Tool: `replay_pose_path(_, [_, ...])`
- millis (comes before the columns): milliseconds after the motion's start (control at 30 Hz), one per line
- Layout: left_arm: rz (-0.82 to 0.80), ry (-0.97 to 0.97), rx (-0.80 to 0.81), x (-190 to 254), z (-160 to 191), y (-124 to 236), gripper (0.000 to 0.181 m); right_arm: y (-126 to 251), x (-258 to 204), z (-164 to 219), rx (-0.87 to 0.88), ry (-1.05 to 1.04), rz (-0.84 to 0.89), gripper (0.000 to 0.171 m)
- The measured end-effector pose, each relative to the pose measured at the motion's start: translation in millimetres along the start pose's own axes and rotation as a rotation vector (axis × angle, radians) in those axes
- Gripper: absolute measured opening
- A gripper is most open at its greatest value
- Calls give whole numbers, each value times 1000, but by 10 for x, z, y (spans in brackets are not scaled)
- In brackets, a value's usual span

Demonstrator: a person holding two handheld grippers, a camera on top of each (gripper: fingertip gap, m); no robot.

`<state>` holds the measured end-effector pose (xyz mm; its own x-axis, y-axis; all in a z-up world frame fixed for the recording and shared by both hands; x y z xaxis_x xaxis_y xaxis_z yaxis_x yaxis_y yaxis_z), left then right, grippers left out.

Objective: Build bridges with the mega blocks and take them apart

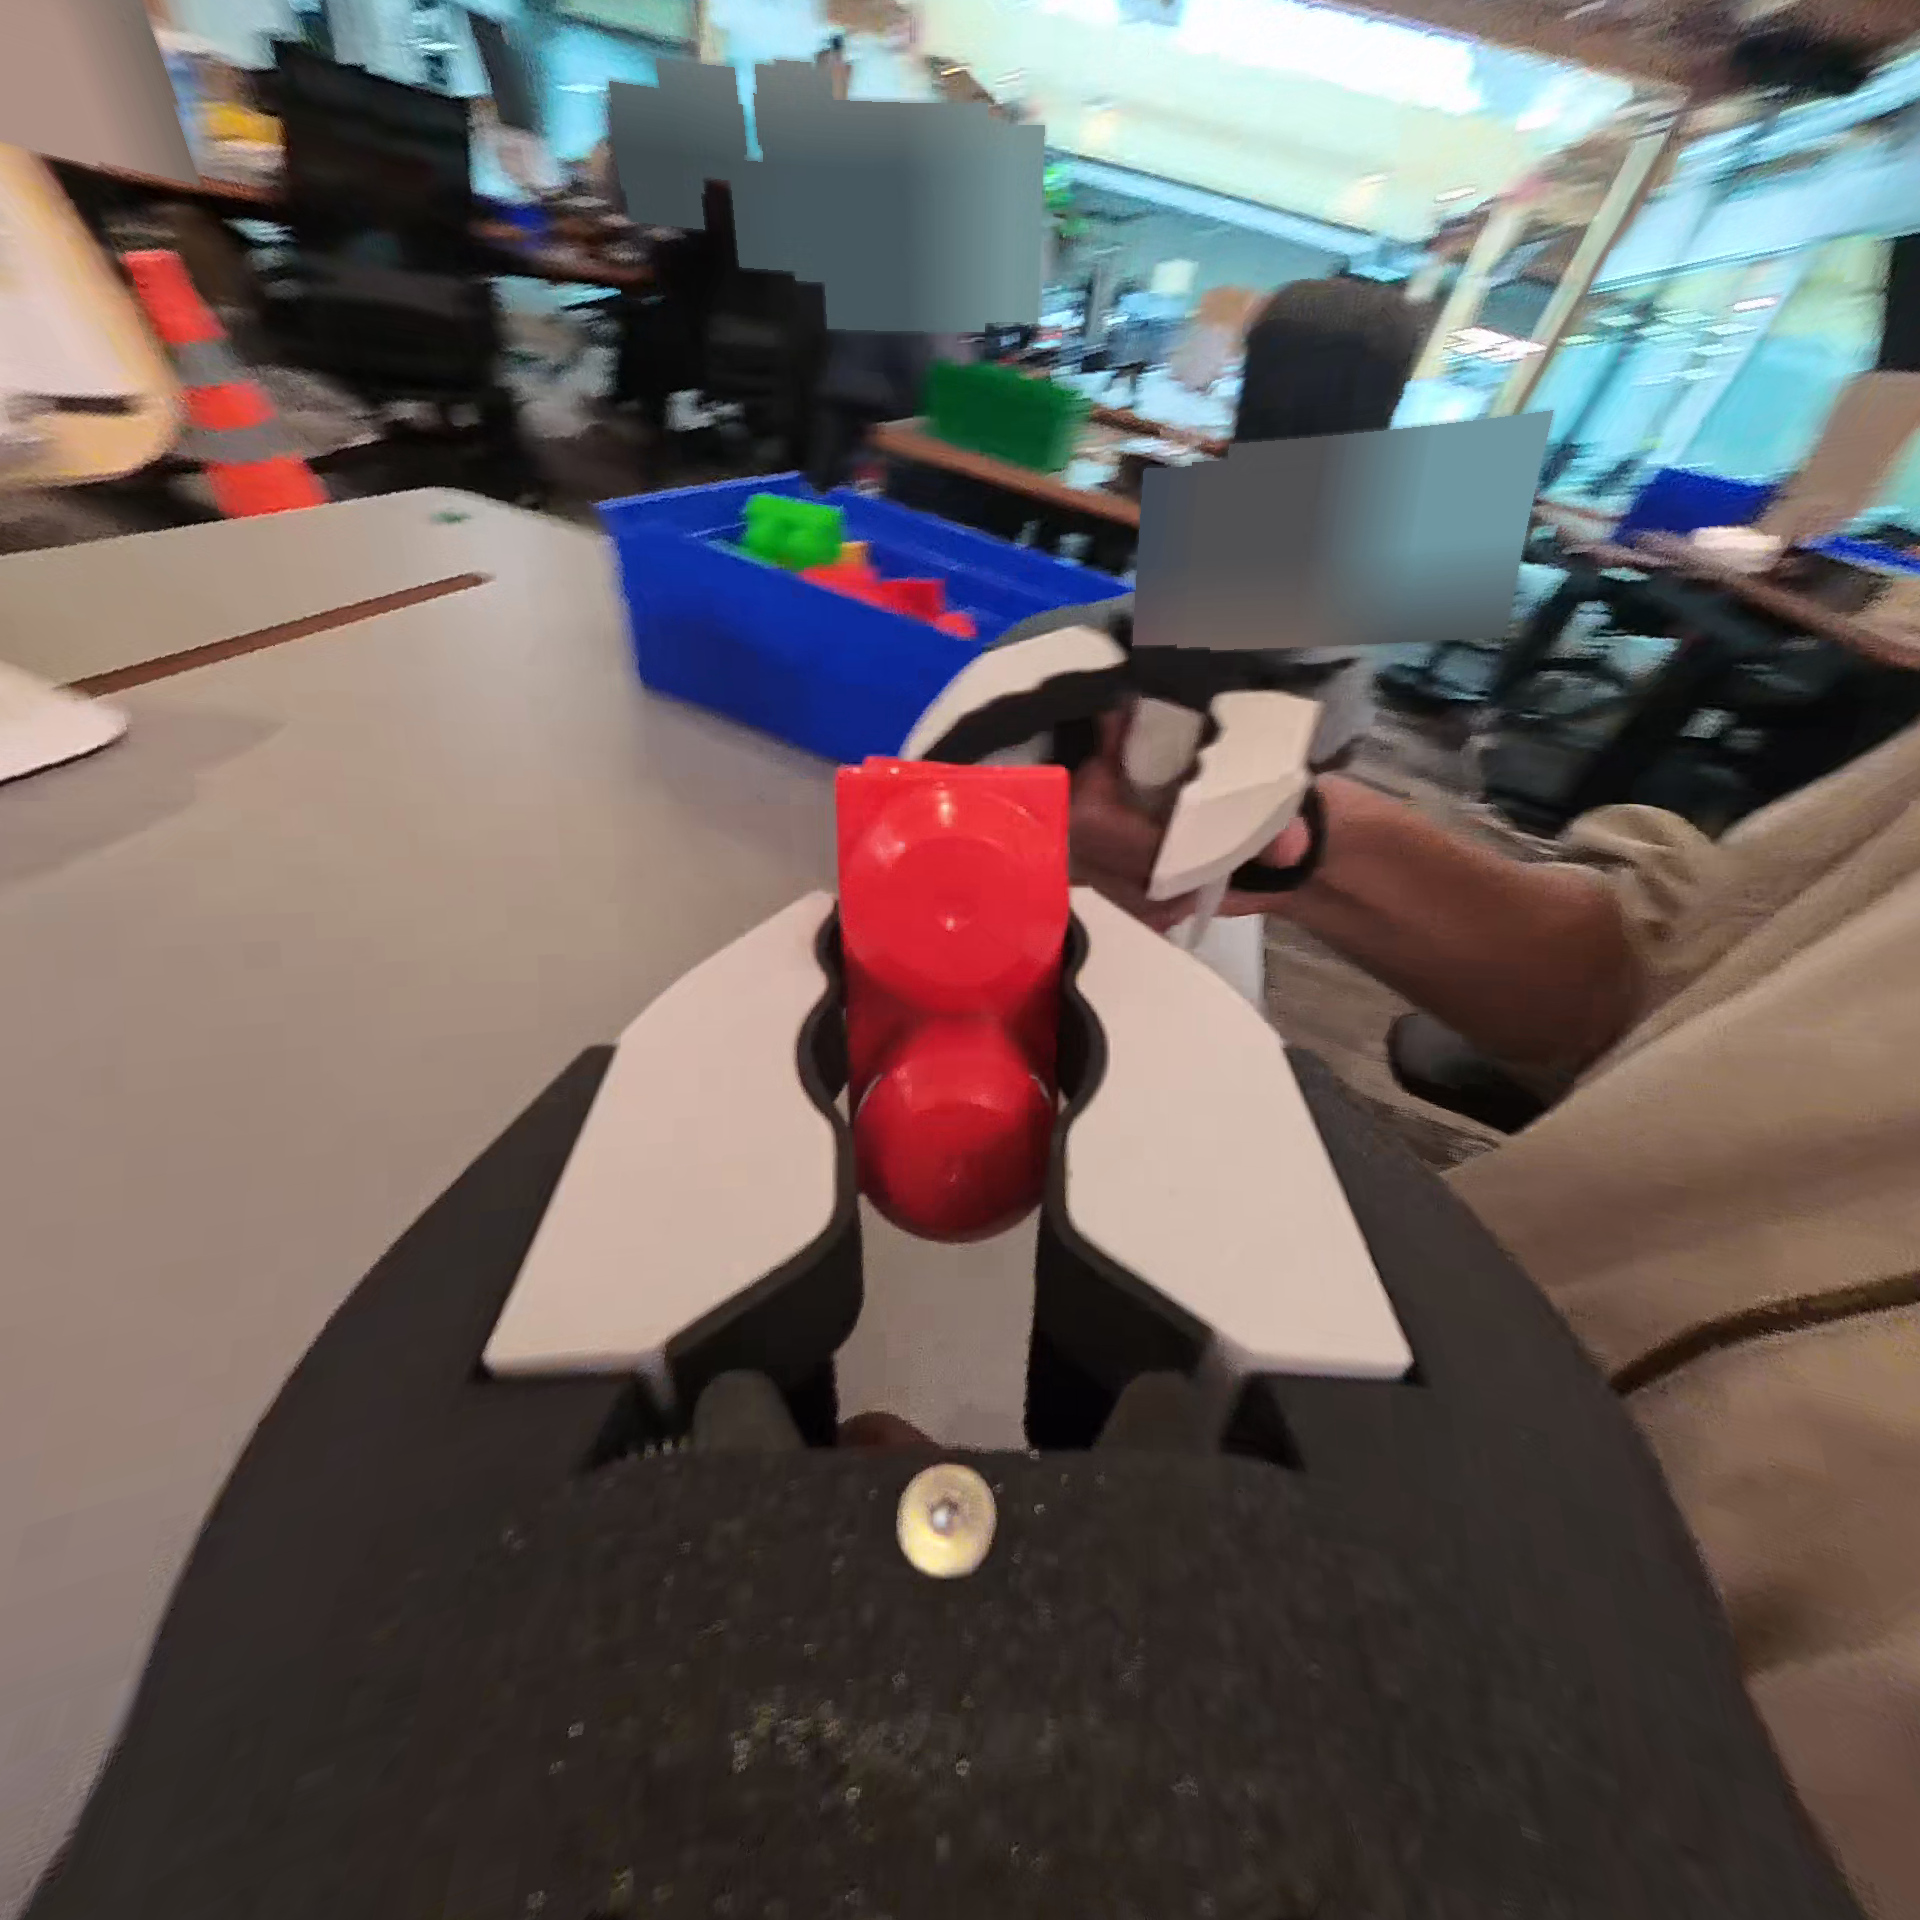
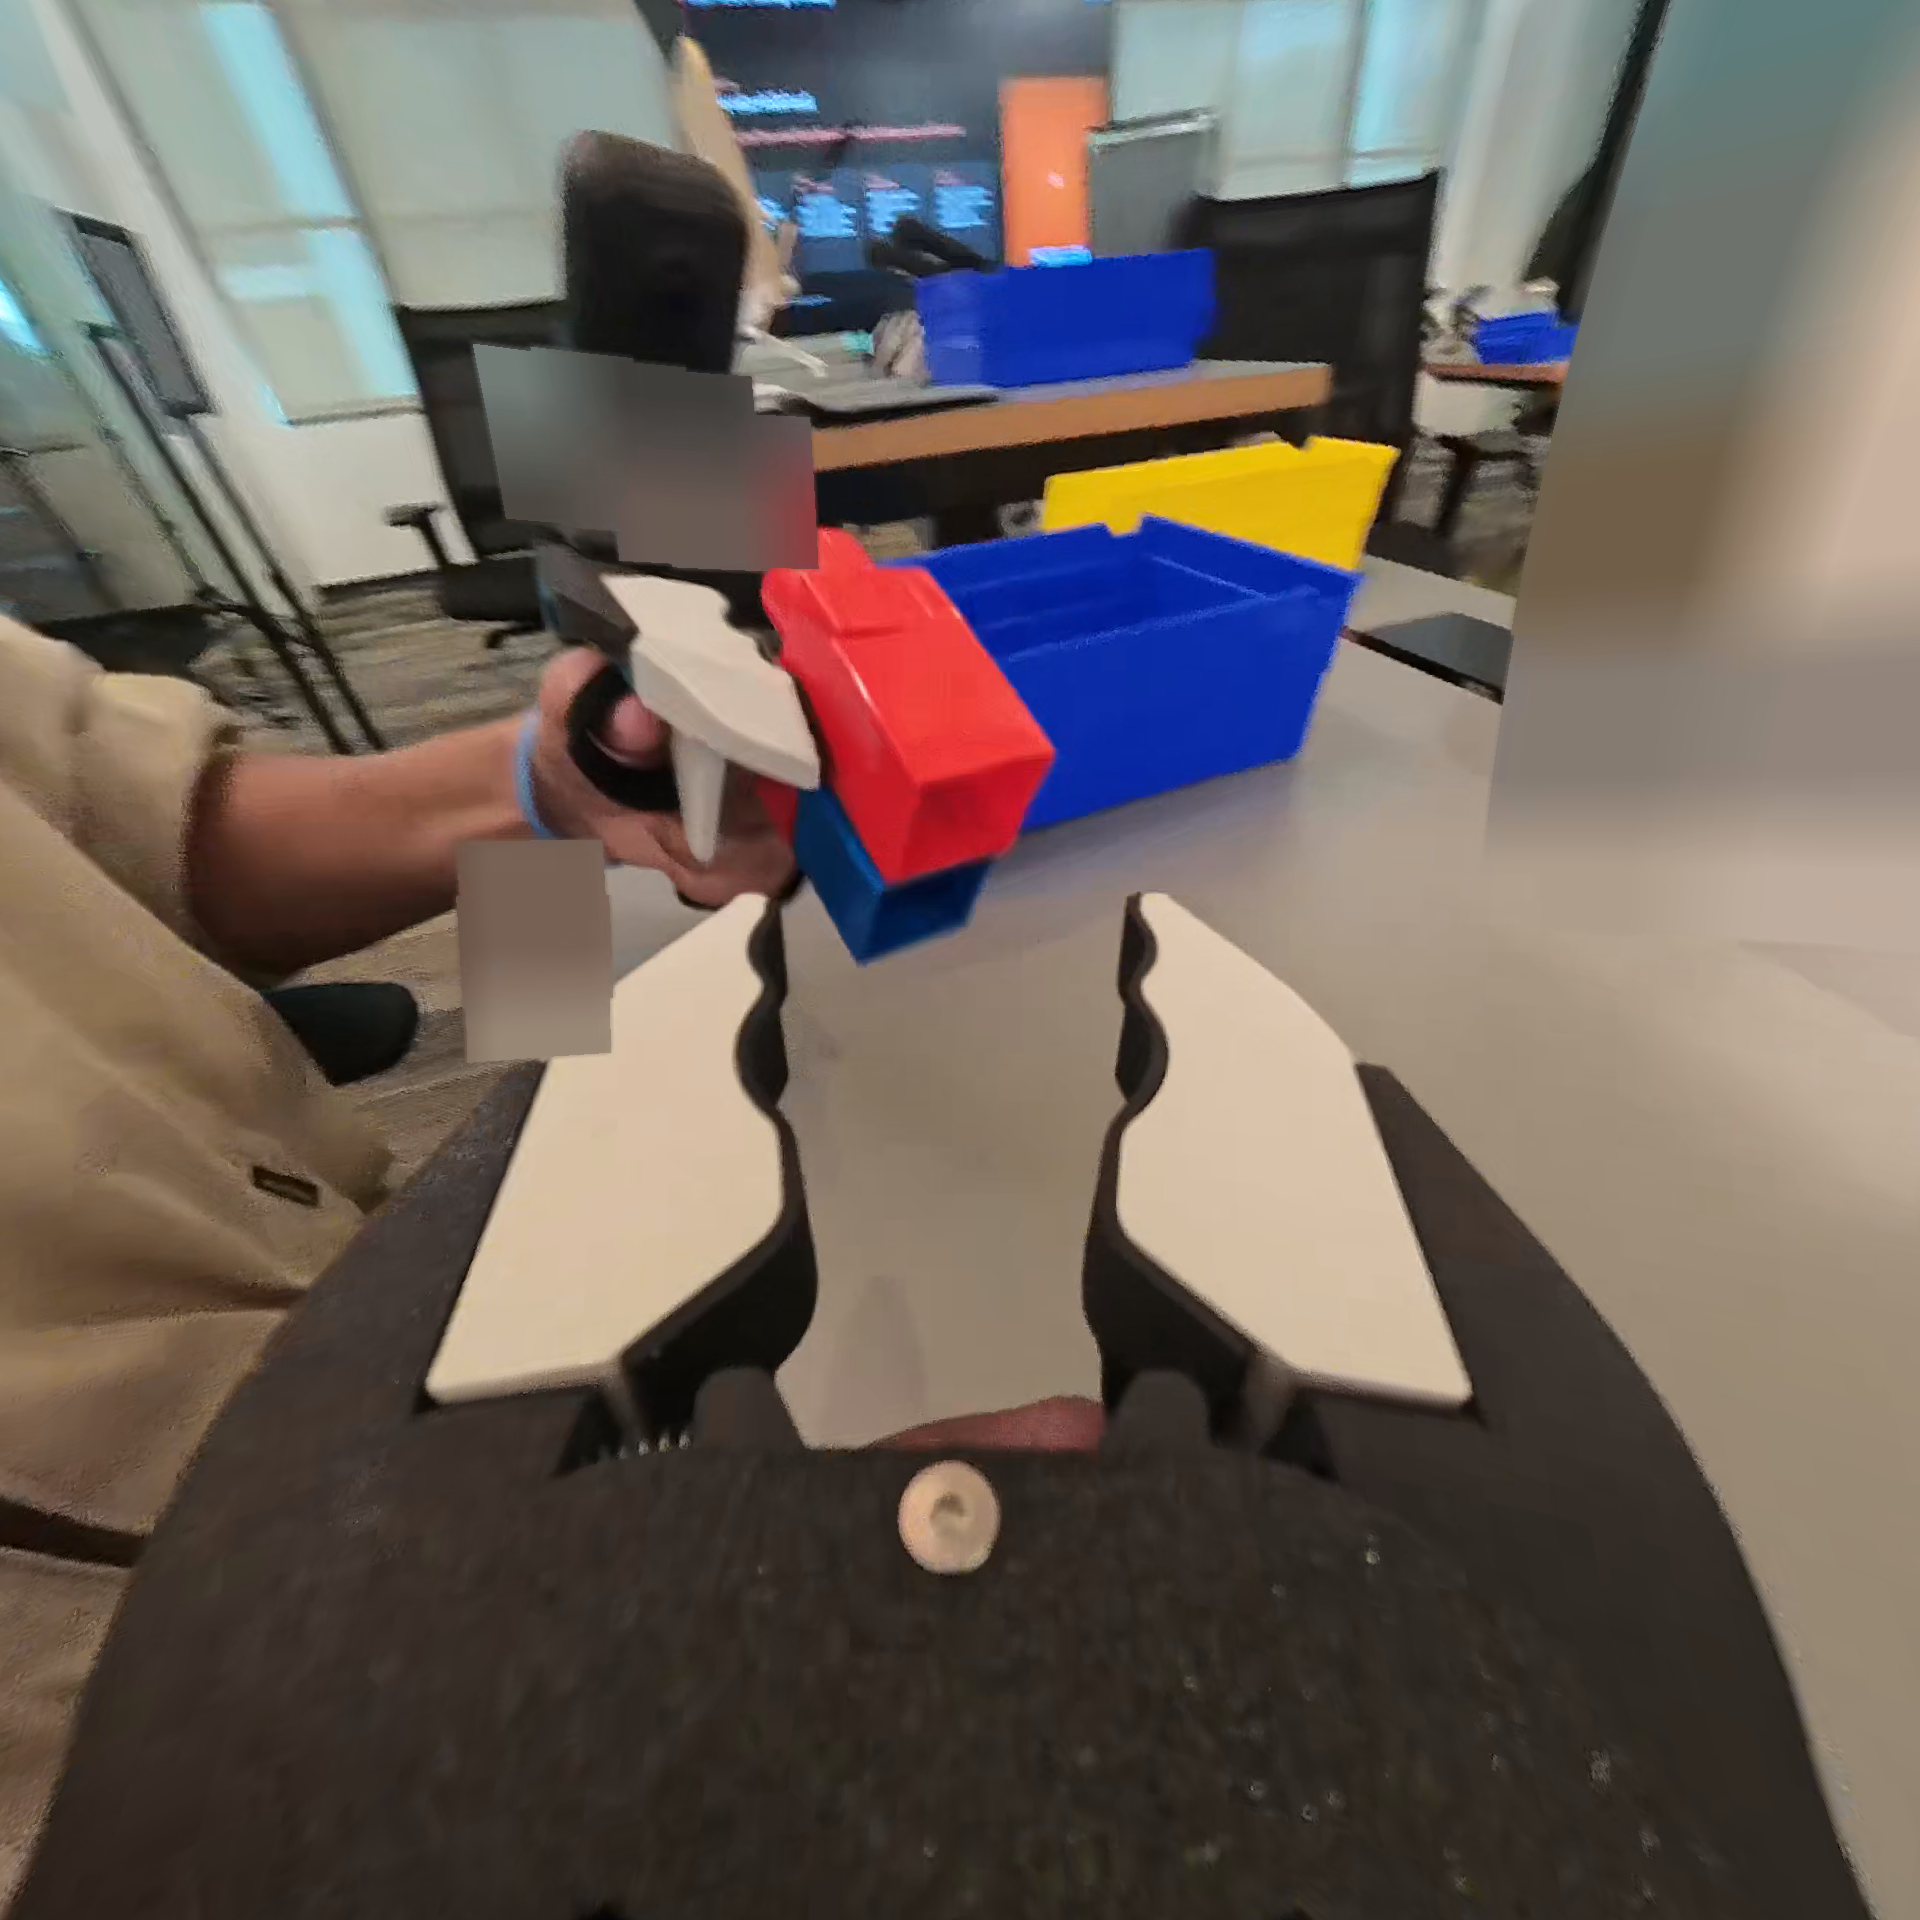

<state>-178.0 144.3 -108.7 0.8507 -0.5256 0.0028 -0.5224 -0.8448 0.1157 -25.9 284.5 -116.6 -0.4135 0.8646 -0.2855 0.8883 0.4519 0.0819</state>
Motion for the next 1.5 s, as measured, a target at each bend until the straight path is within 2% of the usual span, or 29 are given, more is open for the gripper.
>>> replay_pose_path(200, [198,38,91,-27,-12,-235,36,-132,51,-103,45,-83,-198,58])
replay_pose_path(300, [262,96,145,-28,12,-275,36,-113,57,-102,73,-108,-260,39])
replay_pose_path(633, [251,48,96,78,75,-255,36,-40,51,2,30,-90,-296,35])
replay_pose_path(700, [236,87,174,20,31,-106,36,115,111,-4,55,-104,-267,35])
replay_pose_path(833, [90,55,144,-132,19,292,36,657,173,-37,91,-89,-96,35])
replay_pose_path(933, [-46,19,74,-122,64,441,36,1098,130,-60,123,-56,113,35])
replay_pose_path(1067, [-300,-24,-41,-91,194,455,36,1589,103,-55,141,-25,504,35])
replay_pose_path(1167, [-557,-42,-143,-90,293,433,36,1947,154,-47,153,-56,975,35])
replay_pose_path(1200, [-611,-53,-172,-77,314,417,36,2042,181,-39,137,-75,1087,36])
replay_pose_path(1267, [-611,-104,-216,-18,327,351,36,2168,304,-1,46,-120,1232,35])
replay_pose_path(1333, [-621,-146,-218,35,306,302,36,2195,470,30,-72,-201,1255,36])
replay_pose_path(1500, [-556,-127,-216,129,306,205,36,2001,919,139,-380,-409,1167,36])
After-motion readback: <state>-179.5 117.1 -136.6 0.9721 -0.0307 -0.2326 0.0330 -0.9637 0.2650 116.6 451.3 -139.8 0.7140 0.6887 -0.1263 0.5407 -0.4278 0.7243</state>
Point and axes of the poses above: each gripper's, where its closed fingertips meet, y back along the fingers, z out of its underside, x = y × z across the jaws, the point moved 9 cm from there along y, back along the fingers, and after that the axes turned 12 degrees about -y, right-handed, at the moved point
